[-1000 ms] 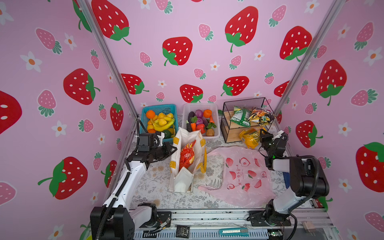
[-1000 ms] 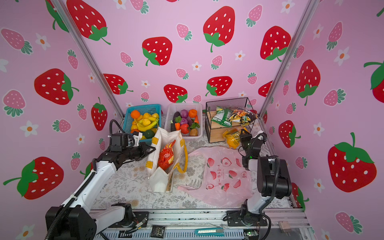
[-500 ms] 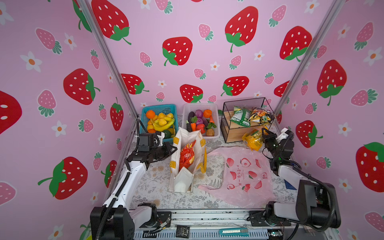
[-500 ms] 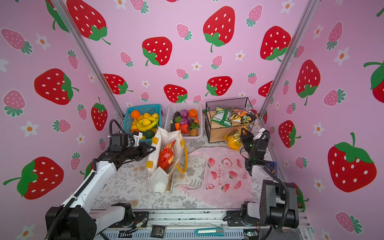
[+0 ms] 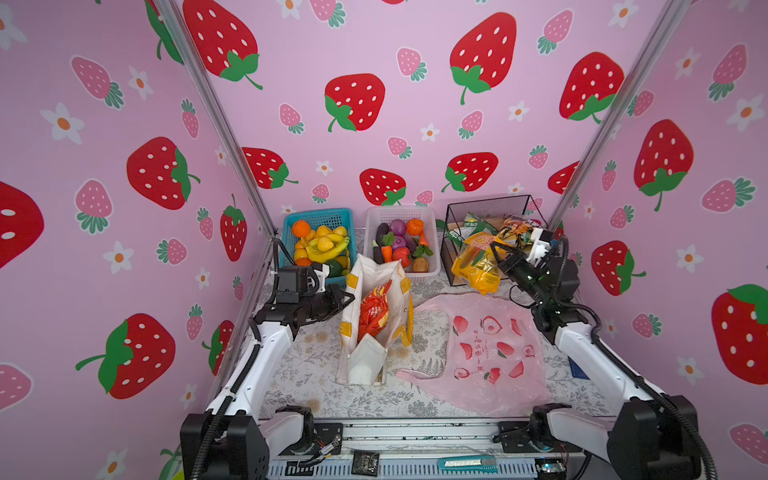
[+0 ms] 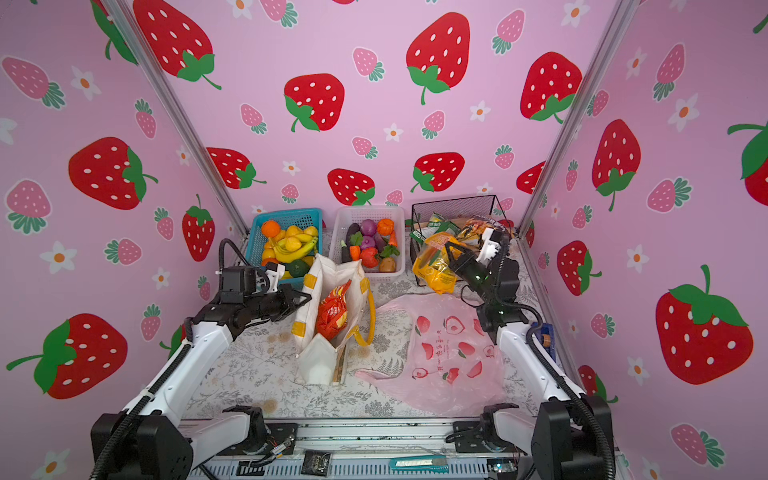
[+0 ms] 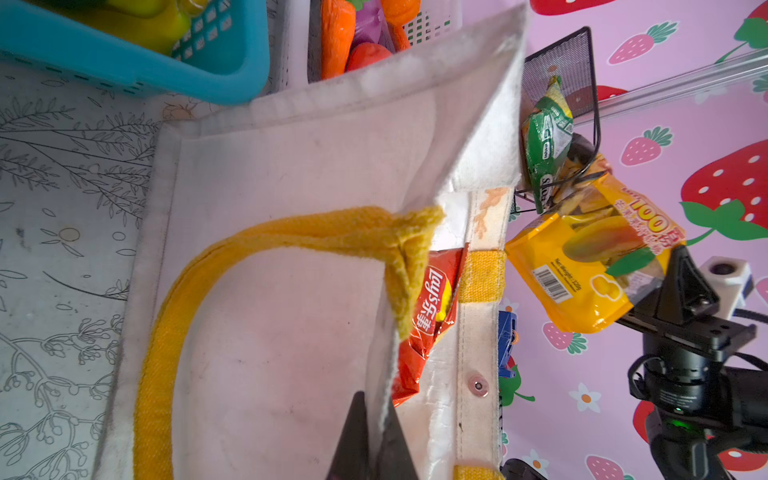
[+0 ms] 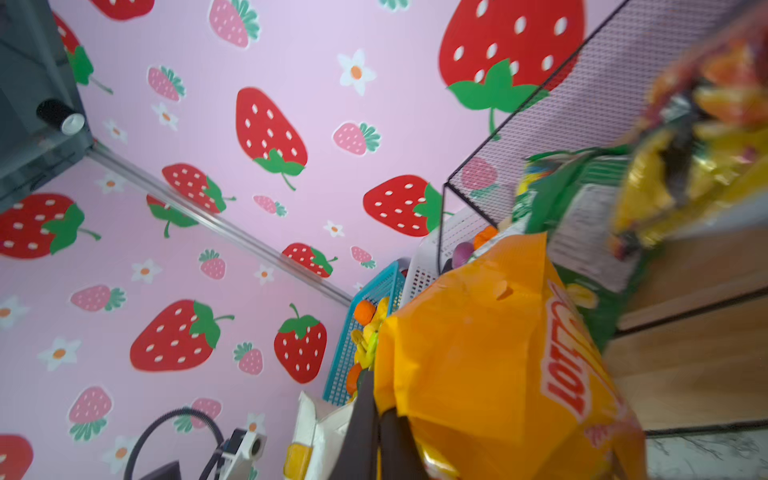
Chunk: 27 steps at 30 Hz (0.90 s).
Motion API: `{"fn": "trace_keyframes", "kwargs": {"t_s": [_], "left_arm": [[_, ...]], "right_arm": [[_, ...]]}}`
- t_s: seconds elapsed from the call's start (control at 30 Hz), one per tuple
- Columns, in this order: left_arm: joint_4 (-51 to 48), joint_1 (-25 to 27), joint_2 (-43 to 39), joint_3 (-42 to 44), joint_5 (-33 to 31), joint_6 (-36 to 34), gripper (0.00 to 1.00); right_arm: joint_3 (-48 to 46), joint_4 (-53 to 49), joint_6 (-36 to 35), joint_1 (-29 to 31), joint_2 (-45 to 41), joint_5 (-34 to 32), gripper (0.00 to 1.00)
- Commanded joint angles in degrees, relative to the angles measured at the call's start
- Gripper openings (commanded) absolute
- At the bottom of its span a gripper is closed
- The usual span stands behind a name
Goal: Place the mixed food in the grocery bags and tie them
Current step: 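Lift the yellow bag out and carry it over the tote with the right gripper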
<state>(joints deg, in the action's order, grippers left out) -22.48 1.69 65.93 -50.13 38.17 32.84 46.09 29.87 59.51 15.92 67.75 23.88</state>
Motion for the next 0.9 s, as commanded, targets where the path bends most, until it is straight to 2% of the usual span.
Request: {"fn": "trace_keyframes", "kwargs": {"t_s": [0.0, 0.23, 0.47, 0.6, 0.87], "left_arm": [[0.5, -0.2, -0.8, 0.3, 1.5, 0.2, 0.00], [0.6, -0.2, -0.7, 0.3, 1.5, 0.4, 0.00], [0.7, -0.2, -0.6, 0.3, 1.7, 0.5, 0.00], [0.5, -0.3, -1.0, 0.3, 1.7, 0.3, 0.00], [0.4, -0.3, -1.6, 0.3, 1.0, 0.3, 0.00]], "right_arm": [[7.3, 1.5, -4.8, 4.5, 0.7, 2.3, 0.00], [19.6, -4.0, -11.3, 15.0, 5.9, 4.5, 0.00], [30.8, -10.3, -18.1, 25.8, 14.6, 8.6, 0.00], [32.2, -11.1, -18.9, 28.9, 18.1, 9.2, 0.00], [28.7, -11.5, -18.1, 33.5, 21.0, 10.0, 0.00]]}}
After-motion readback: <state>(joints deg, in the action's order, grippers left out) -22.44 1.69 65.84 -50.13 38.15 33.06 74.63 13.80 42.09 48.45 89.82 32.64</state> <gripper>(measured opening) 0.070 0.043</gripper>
